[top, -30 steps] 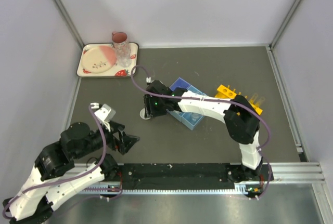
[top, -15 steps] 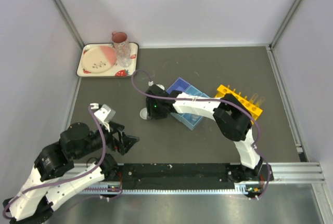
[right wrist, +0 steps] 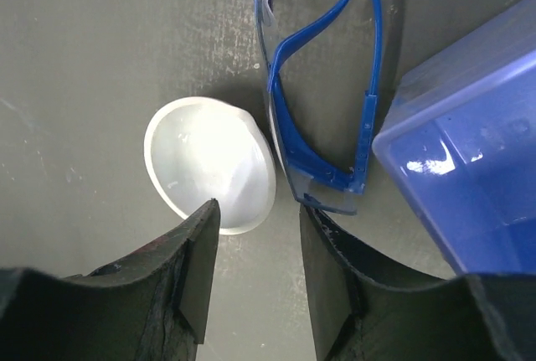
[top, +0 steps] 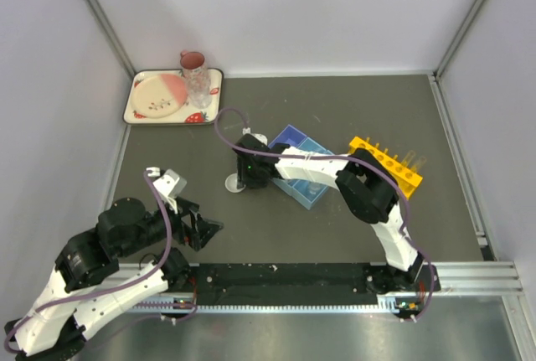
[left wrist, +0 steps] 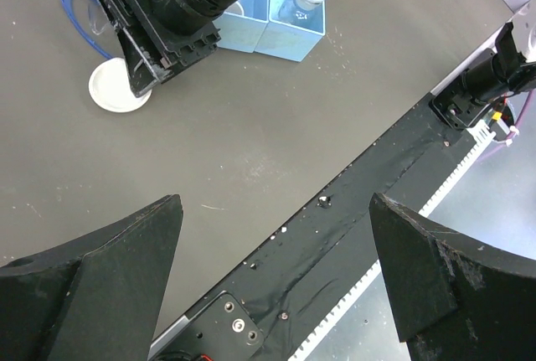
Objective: Organize the chemistry lab equipment
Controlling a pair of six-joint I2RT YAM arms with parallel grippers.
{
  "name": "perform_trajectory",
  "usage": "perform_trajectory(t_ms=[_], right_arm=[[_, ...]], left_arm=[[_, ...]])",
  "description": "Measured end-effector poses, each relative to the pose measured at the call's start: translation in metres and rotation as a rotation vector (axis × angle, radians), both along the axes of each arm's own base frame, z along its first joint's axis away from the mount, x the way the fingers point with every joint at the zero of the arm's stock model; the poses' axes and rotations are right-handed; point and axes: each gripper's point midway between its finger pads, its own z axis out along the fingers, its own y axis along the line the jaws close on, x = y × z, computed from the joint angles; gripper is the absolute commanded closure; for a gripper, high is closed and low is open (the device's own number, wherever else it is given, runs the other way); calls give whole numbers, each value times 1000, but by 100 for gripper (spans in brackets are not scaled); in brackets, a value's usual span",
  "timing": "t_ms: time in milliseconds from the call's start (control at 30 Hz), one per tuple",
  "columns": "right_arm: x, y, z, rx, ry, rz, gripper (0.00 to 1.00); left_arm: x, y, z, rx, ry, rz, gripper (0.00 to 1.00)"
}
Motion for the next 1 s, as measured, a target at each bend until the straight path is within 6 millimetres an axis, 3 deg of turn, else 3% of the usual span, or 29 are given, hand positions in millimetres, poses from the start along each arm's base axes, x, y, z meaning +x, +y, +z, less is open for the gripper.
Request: perform_trajectory(t_ms=[167,300,833,1000], right_arm=[[3,1,3,7,-3,-19,88],[5,2,3,11,-4,-28,99],[1,3,3,-4,-18,-9,100],[-12,0,20,-20,-37,50,100]], left_arm=[[0,1,-1,5,3,1,1],[0,1,-1,5,3,1,1],[0,1,-1,6,3,3,1],[-1,2,2,2,-1,6,1]])
